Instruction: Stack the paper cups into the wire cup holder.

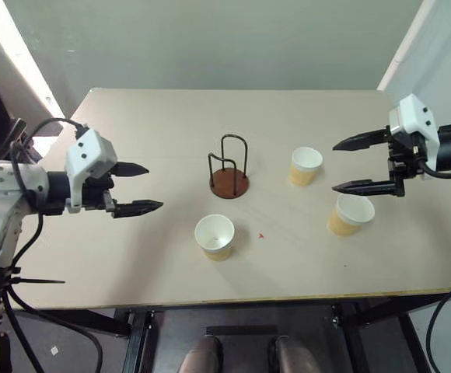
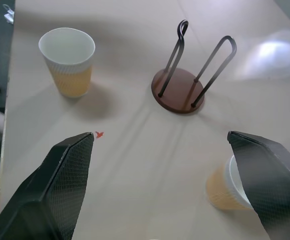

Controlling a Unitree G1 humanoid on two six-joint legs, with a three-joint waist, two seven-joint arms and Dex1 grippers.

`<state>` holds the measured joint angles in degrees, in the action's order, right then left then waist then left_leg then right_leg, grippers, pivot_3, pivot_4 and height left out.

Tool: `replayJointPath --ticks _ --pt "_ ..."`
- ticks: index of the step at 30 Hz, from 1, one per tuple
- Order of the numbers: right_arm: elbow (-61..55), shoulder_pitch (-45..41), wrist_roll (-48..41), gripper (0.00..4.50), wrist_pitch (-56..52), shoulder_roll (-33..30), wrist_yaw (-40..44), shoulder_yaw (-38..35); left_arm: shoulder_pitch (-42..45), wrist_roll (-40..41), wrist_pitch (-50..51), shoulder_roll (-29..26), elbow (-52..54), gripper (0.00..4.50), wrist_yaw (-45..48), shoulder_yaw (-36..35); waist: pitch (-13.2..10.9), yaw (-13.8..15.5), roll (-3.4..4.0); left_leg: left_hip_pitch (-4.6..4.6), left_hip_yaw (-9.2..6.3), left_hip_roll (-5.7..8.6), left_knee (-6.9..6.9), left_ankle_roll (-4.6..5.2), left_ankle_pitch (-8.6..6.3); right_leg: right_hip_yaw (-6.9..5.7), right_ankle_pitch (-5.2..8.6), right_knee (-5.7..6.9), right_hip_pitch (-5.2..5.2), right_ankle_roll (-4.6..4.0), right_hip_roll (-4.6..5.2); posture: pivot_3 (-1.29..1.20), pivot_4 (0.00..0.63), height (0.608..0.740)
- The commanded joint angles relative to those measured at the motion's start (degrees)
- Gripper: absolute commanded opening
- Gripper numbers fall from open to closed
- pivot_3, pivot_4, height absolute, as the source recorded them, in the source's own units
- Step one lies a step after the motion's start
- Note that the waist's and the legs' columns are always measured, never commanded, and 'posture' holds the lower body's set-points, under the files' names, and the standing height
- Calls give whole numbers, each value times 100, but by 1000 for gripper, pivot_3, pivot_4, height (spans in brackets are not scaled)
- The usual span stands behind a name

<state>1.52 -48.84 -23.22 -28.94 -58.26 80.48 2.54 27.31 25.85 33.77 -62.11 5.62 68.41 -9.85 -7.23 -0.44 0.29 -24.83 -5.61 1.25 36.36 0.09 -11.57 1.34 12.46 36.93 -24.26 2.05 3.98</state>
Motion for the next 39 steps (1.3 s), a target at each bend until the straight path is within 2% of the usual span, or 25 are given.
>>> replayJointPath --ticks 1,11,19,21,23,30,38,39 --pt "-29 -162 25 4448 9 -50 -94 -187 102 36 -67 -118 67 4488 -13 -174 0 37 0 -1 1 -1 0 -1 1 -2 1 1 -1 1 0 0 150 740" --pt "-129 26 111 4448 -6 -214 -122 -206 254 -133 -282 84 -94 4488 -213 -36 0 98 1 -11 -1 -13 -3 -54 23 -13 -14 6 -12 27 -3 0 150 740" --pt "-567 125 -299 4448 -369 -231 -239 -514 1575 -1077 -843 1452 -1326 4488 -979 1133 -1 167 0 -13 -2 -11 8 -52 33 -14 -33 6 -5 53 0 0 150 740" --pt "-922 104 -552 4448 -701 -64 -617 -732 1885 -1371 -1089 1829 -1796 4488 -1166 1394 -1 166 -1 -17 -1 -10 13 -76 49 -15 -39 6 -5 62 0 0 150 740" --pt "-1319 158 -699 4448 -1014 86 -1069 -898 2159 -1687 -1309 2082 -2294 4488 -1283 1640 -2 162 -1 -18 0 -11 15 -86 56 -15 -65 3 -5 106 0 0 150 740" --pt "-2568 546 -939 4448 -1853 296 -2196 -1036 3024 -2180 -1850 2827 -3731 4488 -1481 1940 -3 165 -3 -24 3 -13 16 -85 54 -13 -71 -9 -6 126 -2 0 150 740" --pt "-3090 904 -1225 4448 -2235 113 -2607 -1342 3663 -2503 -2208 3775 -5181 4488 -1869 1962 -3 217 -3 -47 5 2 60 -62 46 -2 -76 -15 -3 166 3 0 150 740" --pt "-3134 947 -1264 4482 -2272 80 -2645 -1398 3742 -2550 -2261 3861 -5340 4325 -1924 1969 -4 220 -3 -54 5 4 67 -59 45 -2 -77 -15 -4 173 3 0 150 740"
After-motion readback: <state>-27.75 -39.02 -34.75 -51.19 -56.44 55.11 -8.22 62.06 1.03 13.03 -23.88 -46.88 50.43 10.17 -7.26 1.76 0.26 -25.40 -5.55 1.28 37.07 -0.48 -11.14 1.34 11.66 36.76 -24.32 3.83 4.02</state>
